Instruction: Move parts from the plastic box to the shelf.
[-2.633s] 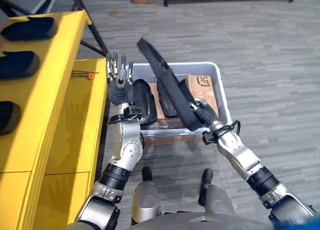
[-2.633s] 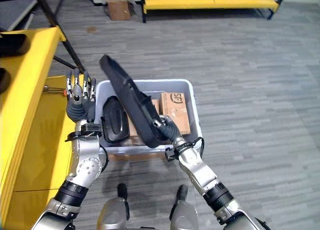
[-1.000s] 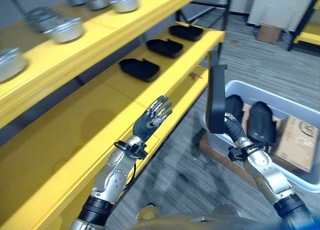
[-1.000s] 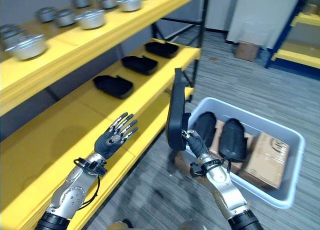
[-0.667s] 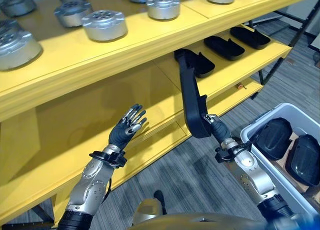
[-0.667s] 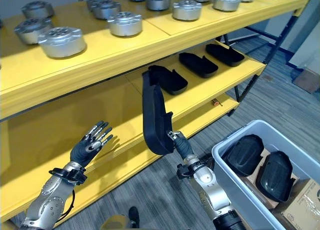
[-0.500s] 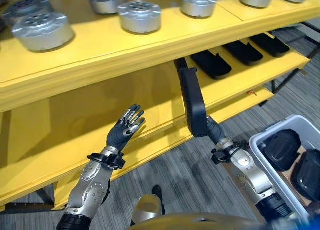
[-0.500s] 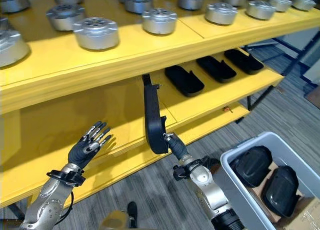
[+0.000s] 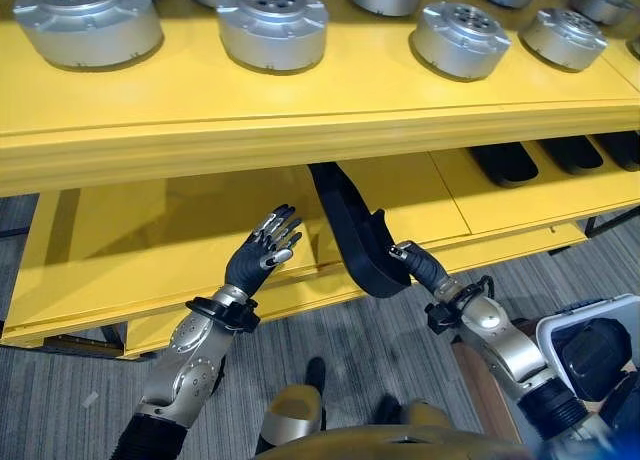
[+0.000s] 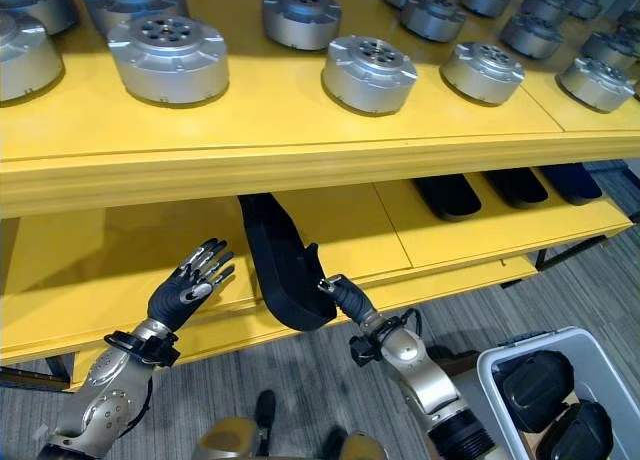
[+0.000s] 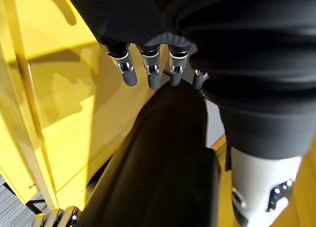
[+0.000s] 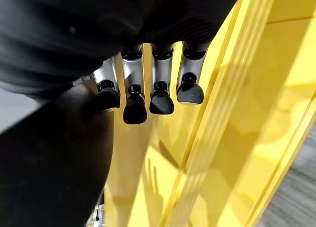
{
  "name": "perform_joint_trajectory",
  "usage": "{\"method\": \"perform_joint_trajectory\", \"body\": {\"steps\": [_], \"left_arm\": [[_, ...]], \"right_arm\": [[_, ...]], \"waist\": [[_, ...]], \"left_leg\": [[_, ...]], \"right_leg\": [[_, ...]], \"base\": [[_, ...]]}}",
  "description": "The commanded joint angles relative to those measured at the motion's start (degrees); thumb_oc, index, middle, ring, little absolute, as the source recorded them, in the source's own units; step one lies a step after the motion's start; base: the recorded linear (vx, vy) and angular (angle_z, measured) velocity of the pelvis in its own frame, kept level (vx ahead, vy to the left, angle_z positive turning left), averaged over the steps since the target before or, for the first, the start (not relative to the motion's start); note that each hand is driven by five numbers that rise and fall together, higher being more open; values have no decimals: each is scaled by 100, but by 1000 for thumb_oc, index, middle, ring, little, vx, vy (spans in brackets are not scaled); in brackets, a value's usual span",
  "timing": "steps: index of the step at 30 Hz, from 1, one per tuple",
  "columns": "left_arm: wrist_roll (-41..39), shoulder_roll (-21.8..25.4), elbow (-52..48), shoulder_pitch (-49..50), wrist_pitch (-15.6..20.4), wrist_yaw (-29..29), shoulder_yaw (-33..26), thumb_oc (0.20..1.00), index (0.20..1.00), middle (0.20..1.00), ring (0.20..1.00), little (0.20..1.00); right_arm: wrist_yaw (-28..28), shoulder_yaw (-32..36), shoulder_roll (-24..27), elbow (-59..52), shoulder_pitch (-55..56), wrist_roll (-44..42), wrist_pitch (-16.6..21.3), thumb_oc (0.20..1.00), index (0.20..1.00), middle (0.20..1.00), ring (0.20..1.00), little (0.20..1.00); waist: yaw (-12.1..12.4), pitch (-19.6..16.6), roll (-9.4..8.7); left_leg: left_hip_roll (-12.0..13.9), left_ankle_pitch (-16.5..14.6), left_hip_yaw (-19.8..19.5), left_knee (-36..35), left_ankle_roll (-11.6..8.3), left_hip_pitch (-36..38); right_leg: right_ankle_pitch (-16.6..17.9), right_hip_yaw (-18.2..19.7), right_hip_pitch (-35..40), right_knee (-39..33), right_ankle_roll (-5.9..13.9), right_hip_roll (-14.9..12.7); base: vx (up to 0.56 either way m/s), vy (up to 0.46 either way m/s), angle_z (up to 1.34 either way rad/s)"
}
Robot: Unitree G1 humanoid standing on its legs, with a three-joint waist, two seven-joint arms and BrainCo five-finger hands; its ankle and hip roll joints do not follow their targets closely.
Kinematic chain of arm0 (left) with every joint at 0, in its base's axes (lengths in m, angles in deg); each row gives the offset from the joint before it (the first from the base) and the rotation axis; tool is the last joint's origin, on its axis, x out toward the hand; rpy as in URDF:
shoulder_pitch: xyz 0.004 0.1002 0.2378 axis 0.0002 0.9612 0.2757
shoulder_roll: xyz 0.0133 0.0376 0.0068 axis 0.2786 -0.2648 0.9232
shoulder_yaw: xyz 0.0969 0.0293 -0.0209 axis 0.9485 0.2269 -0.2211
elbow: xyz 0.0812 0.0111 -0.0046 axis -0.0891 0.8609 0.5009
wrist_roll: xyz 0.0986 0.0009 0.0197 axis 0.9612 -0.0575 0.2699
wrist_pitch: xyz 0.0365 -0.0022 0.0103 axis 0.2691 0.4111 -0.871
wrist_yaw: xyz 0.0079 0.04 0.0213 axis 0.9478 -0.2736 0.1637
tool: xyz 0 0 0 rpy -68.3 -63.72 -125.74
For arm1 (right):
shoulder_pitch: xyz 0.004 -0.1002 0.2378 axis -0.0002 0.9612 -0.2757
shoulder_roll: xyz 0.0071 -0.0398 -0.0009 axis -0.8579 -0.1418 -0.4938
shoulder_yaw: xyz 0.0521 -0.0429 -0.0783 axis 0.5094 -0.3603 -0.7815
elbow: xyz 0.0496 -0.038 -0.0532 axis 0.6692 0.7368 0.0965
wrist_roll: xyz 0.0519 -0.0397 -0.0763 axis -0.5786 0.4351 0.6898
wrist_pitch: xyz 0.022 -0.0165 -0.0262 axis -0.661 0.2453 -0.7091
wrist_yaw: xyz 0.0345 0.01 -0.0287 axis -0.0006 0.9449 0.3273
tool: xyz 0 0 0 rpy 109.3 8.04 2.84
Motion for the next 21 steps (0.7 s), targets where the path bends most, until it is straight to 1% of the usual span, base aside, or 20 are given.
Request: {"method": "perform_joint_trajectory", "body": {"steps": [1,4,6,8,11,13,15,18,21], "left_arm": [[123,15,-482,-115,307,88,51,1000,1000,1000,1000,1000],[147,-4,-476,10,266,-55,70,1000,1000,1000,1000,1000],[245,5,-480,66,226,-148,59,1000,1000,1000,1000,1000],[327,10,-498,167,289,-97,57,1000,1000,1000,1000,1000],[181,23,-540,344,436,-49,-53,1000,1000,1000,1000,1000],[18,-40,-657,457,444,-44,-159,1000,1000,1000,1000,1000],[-17,-108,-731,500,371,85,-145,1000,1000,1000,1000,1000],[-100,-173,-809,534,338,218,-126,1000,1000,1000,1000,1000],[-373,-238,-905,619,208,218,-154,1000,1000,1000,1000,1000]], "right_arm": [[39,296,-107,-49,-426,-150,378,200,200,200,200,200],[78,403,-154,-39,-313,-84,386,200,200,200,200,200],[86,440,-127,-107,-243,-36,352,200,200,200,200,200],[88,467,-80,-203,-144,50,257,200,200,200,200,200],[31,444,-42,-210,-89,145,250,200,200,200,200,200],[35,361,-50,-163,-114,292,235,200,200,200,200,200],[70,278,-43,-82,-196,436,168,200,200,200,200,200],[149,203,-6,-79,-233,617,25,200,200,200,200,200],[303,164,32,-46,-223,923,-149,200,200,200,200,200]], "waist": [[-89,-154,-118],[-152,-141,-190],[-165,-194,-178],[-160,-271,-187],[-95,-304,-192],[37,-347,-178],[117,-387,-163],[172,-419,-137],[233,-416,-88]], "left_leg": [[367,-287,272,-126,-432,95],[371,-379,-77,-126,-433,177],[426,-347,-225,-126,-482,167],[496,-338,-354,-126,-552,165],[623,-325,-306,-126,-641,219],[772,-286,-119,-126,-770,268],[853,-255,5,-126,-856,291],[927,-214,87,-126,-955,294],[1058,-113,203,-126,-1062,293]], "right_leg": [[947,337,154,-223,97,-60],[1139,751,126,-405,182,-97],[938,859,299,-605,136,3],[868,935,447,-797,129,25],[773,765,604,-857,122,-6],[576,344,851,-971,41,-4],[484,133,1038,-1091,-35,18],[340,16,1203,-1159,-134,73],[200,-156,1317,-1149,-235,85]], "base": [[82,-198,30],[116,-194,84],[112,-202,78],[110,-221,63],[65,-192,37],[48,-180,-16],[60,-146,-33],[66,-109,-23],[68,-87,2]]}}
